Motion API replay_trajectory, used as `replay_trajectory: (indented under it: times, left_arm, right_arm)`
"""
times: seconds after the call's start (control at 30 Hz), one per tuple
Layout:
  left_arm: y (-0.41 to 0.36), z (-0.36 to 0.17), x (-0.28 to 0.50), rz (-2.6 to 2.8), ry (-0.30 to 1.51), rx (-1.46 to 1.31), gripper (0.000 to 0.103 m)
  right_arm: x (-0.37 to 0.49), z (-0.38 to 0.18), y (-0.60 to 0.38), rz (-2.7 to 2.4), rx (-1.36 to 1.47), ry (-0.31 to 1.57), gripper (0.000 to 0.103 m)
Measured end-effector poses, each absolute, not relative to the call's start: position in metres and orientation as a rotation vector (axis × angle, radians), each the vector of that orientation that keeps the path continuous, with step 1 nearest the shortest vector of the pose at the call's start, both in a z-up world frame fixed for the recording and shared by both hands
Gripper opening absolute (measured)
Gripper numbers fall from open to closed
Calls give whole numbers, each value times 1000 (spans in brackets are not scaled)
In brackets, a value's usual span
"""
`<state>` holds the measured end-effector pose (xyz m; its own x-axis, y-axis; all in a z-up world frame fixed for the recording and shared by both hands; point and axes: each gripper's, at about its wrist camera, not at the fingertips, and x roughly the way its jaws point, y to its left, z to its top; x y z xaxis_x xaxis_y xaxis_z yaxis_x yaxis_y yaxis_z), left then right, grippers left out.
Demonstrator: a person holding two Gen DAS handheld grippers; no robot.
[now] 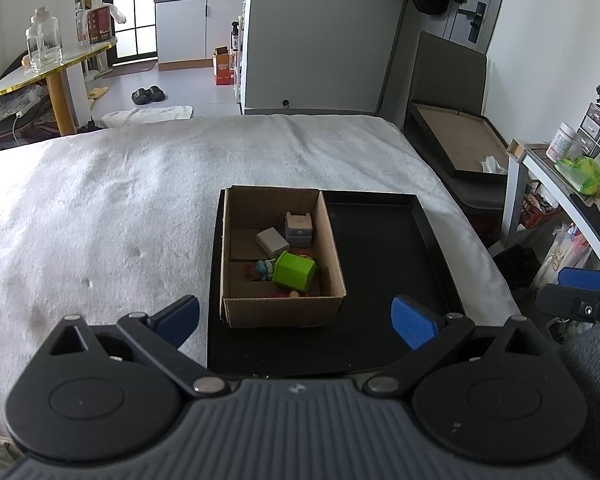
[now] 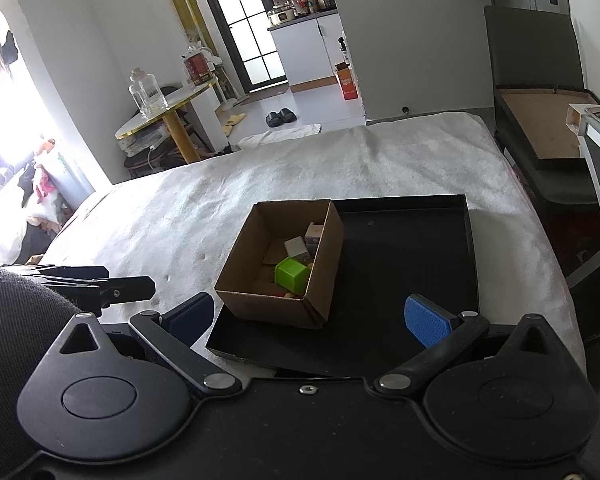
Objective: Organize rigid objects
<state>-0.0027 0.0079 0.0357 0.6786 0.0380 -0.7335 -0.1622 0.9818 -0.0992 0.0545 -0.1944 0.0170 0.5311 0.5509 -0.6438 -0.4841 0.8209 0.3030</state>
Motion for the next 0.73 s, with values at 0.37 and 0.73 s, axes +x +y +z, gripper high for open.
replay_trajectory:
  times: [0.37, 0.73]
  left_arm:
    - [7, 37, -2, 120, 819, -154, 102]
    - [6, 37, -2, 124, 820, -153, 102]
  right_arm:
    - [54, 17, -194, 618, 94, 799, 103]
    - [54, 17, -195, 619, 96, 801, 103]
